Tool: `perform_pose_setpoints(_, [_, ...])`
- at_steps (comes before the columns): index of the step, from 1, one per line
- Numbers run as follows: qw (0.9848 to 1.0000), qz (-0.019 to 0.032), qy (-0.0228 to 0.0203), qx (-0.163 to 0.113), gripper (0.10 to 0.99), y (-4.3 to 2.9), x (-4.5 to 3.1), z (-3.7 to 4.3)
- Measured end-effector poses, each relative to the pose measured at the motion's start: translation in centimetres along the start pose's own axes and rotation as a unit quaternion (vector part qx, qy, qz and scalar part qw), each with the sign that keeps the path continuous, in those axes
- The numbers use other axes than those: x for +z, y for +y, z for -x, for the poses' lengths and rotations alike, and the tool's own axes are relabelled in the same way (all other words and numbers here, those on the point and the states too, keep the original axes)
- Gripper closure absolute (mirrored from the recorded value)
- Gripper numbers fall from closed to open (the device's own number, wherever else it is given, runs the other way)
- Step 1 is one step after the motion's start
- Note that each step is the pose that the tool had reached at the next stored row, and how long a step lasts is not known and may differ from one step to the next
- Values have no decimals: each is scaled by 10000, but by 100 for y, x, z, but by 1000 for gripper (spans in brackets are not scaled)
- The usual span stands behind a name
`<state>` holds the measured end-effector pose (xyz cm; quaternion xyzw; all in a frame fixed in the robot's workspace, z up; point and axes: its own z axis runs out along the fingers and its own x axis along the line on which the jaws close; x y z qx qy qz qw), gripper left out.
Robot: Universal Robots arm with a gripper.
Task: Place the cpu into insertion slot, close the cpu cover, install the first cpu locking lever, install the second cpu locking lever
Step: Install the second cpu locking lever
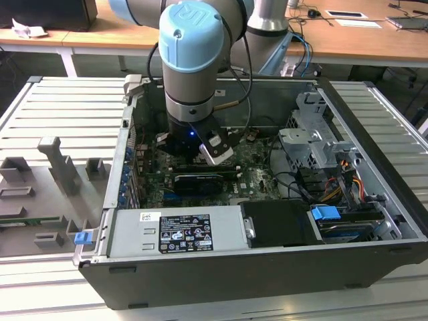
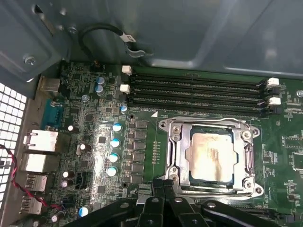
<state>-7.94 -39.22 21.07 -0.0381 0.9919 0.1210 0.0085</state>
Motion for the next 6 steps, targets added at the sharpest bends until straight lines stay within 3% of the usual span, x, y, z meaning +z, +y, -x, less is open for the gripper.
perform_pose_setpoints(6, [10000,-1,0,0,980,7,-26,0])
